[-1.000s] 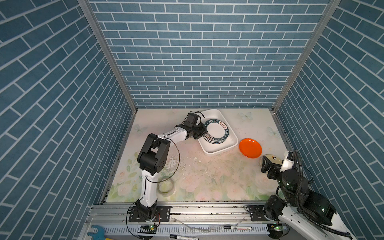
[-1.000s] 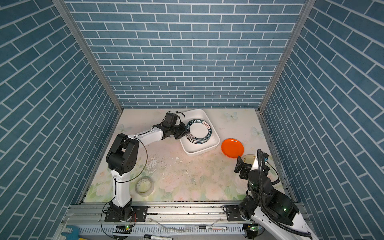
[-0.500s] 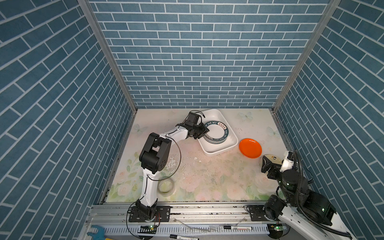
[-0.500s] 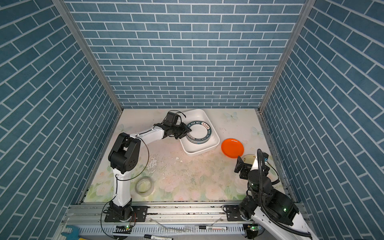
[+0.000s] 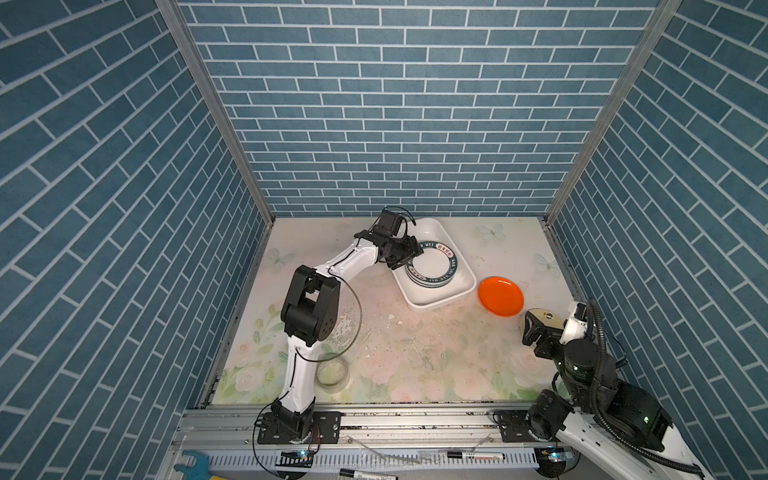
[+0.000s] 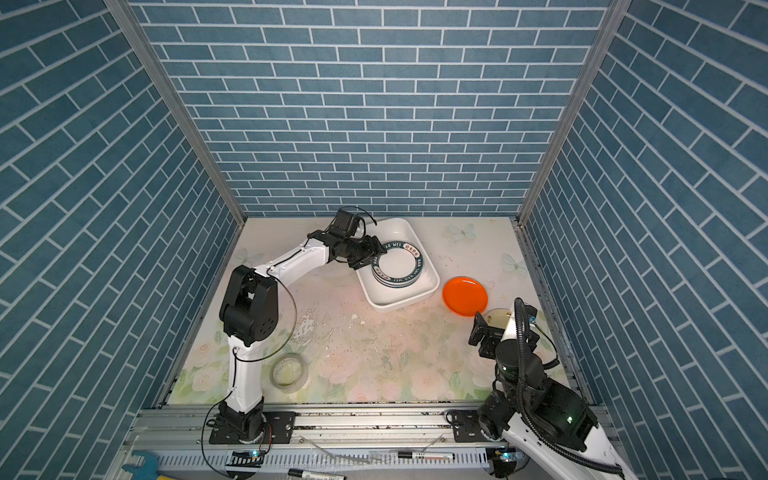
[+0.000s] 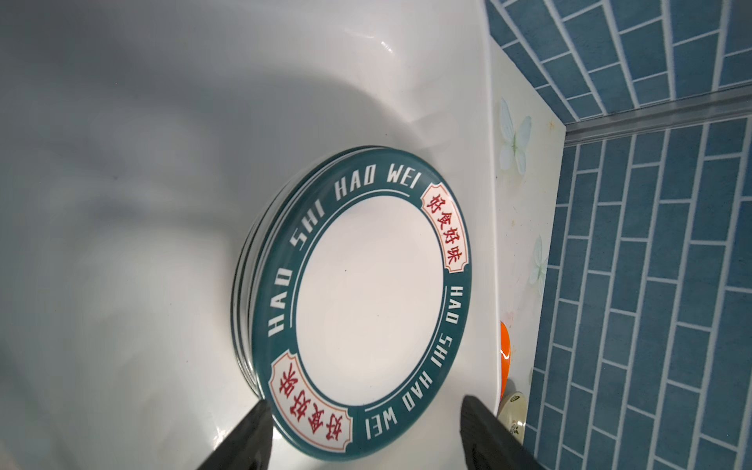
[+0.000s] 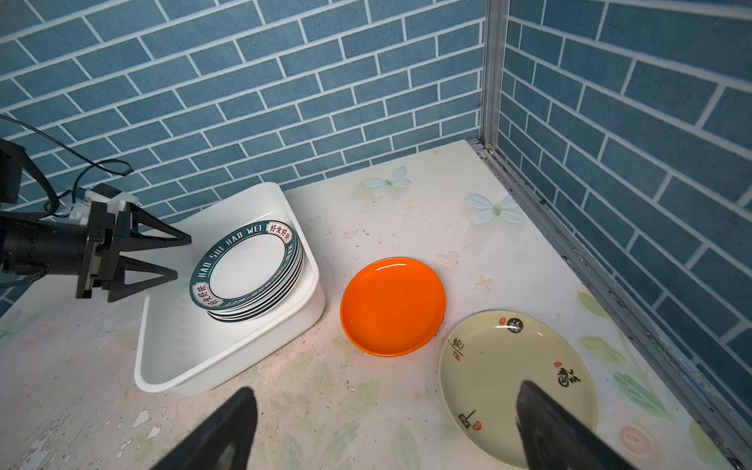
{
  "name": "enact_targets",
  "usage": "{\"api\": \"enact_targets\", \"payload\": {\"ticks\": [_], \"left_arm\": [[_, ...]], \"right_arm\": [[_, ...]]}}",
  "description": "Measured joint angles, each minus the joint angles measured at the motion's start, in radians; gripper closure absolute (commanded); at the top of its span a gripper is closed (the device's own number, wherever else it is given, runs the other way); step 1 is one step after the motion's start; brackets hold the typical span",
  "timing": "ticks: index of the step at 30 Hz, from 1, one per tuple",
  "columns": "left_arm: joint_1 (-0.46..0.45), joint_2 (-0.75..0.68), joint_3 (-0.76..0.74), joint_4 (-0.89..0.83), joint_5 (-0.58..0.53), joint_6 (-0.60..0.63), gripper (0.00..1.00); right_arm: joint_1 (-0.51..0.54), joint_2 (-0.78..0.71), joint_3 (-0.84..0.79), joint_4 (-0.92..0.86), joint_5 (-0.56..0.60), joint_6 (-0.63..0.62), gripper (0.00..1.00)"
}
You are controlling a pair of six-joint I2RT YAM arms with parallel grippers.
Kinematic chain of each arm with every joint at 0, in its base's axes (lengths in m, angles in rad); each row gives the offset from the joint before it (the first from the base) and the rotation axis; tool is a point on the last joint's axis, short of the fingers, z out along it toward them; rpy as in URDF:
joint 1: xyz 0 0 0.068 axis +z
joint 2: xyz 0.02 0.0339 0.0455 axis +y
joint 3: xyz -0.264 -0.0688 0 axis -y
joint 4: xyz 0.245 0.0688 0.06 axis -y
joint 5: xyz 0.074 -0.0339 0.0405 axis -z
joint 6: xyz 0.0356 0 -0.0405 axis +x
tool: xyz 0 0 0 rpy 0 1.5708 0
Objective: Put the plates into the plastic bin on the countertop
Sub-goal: 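Lower the green-rim plate onto the bin stack and open the left gripper, then withdraw the left gripper from the bin while the right gripper reaches the cream plate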
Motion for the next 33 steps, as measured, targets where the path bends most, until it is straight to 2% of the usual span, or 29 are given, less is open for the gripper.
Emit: {"api": "enact_targets", "payload": {"ticks": [3,7,9,21,26,29,33], "left_arm": [[-0.001,-0.011,0.005,-0.034,-0.016,0.043,0.16],[-0.002,-0.076,-0.058,-0.056,-0.035,0.096,0.1],[-0.002,-0.136,-0.09,-0.072,-0.044,0.131,0.01],[-0.011,-0.759,-0.372,-0.027,-0.096,0.354,0.0],[-0.014,-0.922,-0.485,-0.019,-0.104,0.448,0.0],[-0.015,-0.964,-0.543,0.01,-0.101,0.481,0.0],[-0.015,-0.969,-0.616,0.078,-0.084,0.502,0.0]], "right_arm": [[0.0,0.0,0.0,0.002,-0.001,0.0,0.02],[0.0,0.012,-0.001,0.016,-0.004,0.0,0.02],[0.0,0.032,-0.001,0.027,-0.005,0.001,0.01],[-0.015,0.349,0.023,0.171,-0.035,0.0,0.02],[-0.1,0.484,0.037,0.29,-0.145,0.013,0.02],[-0.186,0.57,0.042,0.348,-0.254,0.038,0.02],[-0.249,0.653,0.042,0.387,-0.357,0.069,0.01]]}}
